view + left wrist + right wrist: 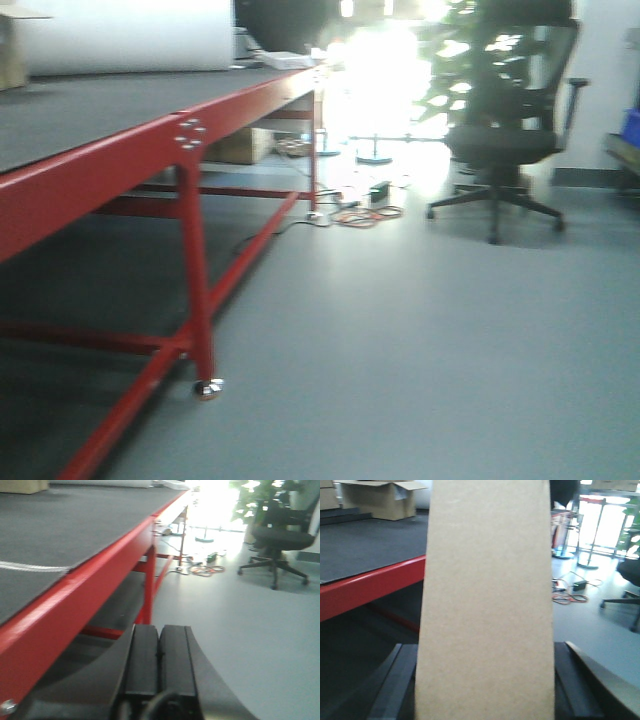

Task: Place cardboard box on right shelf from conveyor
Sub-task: 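Drive the base to the steel shelf holding the box in the right gripper, then turn and approach the shelf rack with the box held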

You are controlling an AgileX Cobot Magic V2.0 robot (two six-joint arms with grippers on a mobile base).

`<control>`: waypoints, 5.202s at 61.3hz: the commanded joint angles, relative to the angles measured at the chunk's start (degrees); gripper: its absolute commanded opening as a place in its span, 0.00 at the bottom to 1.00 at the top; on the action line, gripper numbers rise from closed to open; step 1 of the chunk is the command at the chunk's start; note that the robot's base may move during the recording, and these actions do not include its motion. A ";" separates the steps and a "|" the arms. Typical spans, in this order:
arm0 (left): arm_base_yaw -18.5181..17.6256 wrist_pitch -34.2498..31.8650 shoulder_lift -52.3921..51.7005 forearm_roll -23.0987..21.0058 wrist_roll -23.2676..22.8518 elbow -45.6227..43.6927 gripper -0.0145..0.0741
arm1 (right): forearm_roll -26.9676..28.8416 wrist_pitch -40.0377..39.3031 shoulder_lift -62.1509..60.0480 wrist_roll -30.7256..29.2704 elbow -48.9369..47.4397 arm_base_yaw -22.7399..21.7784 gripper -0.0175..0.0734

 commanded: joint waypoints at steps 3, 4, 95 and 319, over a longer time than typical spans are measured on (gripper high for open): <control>0.00 -4.89 -0.82 -0.34 0.01 0.43 0.03 | -1.17 -5.69 0.69 -0.45 -1.56 -0.34 0.38; 0.00 -4.89 -0.82 -0.34 0.01 0.43 0.03 | -1.17 -5.69 0.69 -0.45 -1.56 -0.34 0.38; 0.00 -4.89 -0.82 -0.34 0.01 0.52 0.03 | -1.17 -5.69 0.74 -0.45 -1.56 -0.34 0.38; 0.00 -4.89 -0.82 -0.34 0.01 0.52 0.03 | -1.17 -5.69 0.74 -0.45 -1.56 -0.34 0.38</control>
